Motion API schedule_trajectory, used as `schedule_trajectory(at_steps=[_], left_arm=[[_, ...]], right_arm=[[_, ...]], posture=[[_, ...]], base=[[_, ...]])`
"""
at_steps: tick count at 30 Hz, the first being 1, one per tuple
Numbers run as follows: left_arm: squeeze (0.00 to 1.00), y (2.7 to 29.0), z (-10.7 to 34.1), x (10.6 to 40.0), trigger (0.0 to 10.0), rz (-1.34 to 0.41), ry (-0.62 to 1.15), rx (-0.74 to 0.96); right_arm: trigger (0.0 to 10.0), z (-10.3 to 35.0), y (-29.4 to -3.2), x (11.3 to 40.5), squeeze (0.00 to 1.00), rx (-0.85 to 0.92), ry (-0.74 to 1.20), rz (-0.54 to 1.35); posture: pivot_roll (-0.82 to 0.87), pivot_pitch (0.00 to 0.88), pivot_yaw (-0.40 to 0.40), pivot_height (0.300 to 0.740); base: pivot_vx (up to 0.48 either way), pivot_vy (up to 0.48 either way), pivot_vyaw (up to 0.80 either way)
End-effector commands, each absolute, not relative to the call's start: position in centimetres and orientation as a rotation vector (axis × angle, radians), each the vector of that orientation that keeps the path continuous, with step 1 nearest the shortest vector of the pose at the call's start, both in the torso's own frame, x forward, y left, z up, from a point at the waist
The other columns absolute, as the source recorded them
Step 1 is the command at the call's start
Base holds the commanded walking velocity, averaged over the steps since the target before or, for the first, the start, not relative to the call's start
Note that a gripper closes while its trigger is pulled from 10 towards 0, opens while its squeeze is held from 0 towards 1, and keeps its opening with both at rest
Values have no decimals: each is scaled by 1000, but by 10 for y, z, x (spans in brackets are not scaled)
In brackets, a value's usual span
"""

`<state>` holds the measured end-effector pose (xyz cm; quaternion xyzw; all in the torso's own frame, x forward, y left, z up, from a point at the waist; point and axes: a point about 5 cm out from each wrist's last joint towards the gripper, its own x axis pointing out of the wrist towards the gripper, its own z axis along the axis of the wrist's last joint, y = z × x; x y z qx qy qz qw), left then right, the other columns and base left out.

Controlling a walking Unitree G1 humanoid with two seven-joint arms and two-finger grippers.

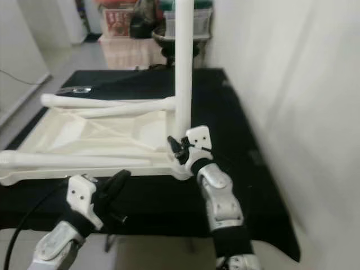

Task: Building children table

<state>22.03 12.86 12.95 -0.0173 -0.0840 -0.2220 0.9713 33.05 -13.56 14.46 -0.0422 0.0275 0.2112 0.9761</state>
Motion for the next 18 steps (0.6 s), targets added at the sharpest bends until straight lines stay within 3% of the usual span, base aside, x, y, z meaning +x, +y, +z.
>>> schedule_trajectory(at_steps=[1,4,5,8,9,11,12,15,16,17,18], left_arm=[[0,129,127,223,10000,-462,-163,-50],[0,128,126,225,10000,-481,-161,-65],[0,128,126,225,10000,-483,-161,-69],[0,127,125,225,10000,-485,-161,-77],[0,127,125,226,10000,-494,-158,-91],[0,126,125,226,10000,-500,-157,-101],[0,125,125,226,10000,-518,-154,-116],[0,123,125,226,10000,-546,-149,-141],[0,123,125,227,10000,-554,-149,-145],[0,123,125,227,10000,-559,-147,-151],[0,123,125,227,10000,-559,-147,-151]], right_arm=[[0,117,-135,326,0,-37,202,458],[0,118,-131,327,0,-54,193,507],[10000,119,-129,328,0,-67,200,536],[10000,122,-126,329,0,-63,204,593],[10000,125,-125,330,573,-57,189,655],[10000,128,-123,331,573,-53,176,696],[10000,136,-119,328,1000,-50,150,794],[10000,151,-113,326,1000,-64,102,923],[10000,158,-112,326,851,-78,80,986],[10000,164,-113,328,0,-81,75,1057],[10000,164,-113,328,0,-81,75,1057]], posture=[[-40,0,26,740],[-50,0,30,740],[-44,0,29,740],[-42,0,26,740],[-42,0,25,740],[-42,0,24,740],[-42,0,23,740],[-41,0,24,740],[-41,0,25,740],[-41,0,25,740],[-41,0,25,740]], base=[[0,0,0],[0,0,0],[0,0,0],[0,0,0],[0,0,0],[0,0,0],[0,0,0],[0,0,0],[0,0,0],[0,0,0],[0,0,0]])
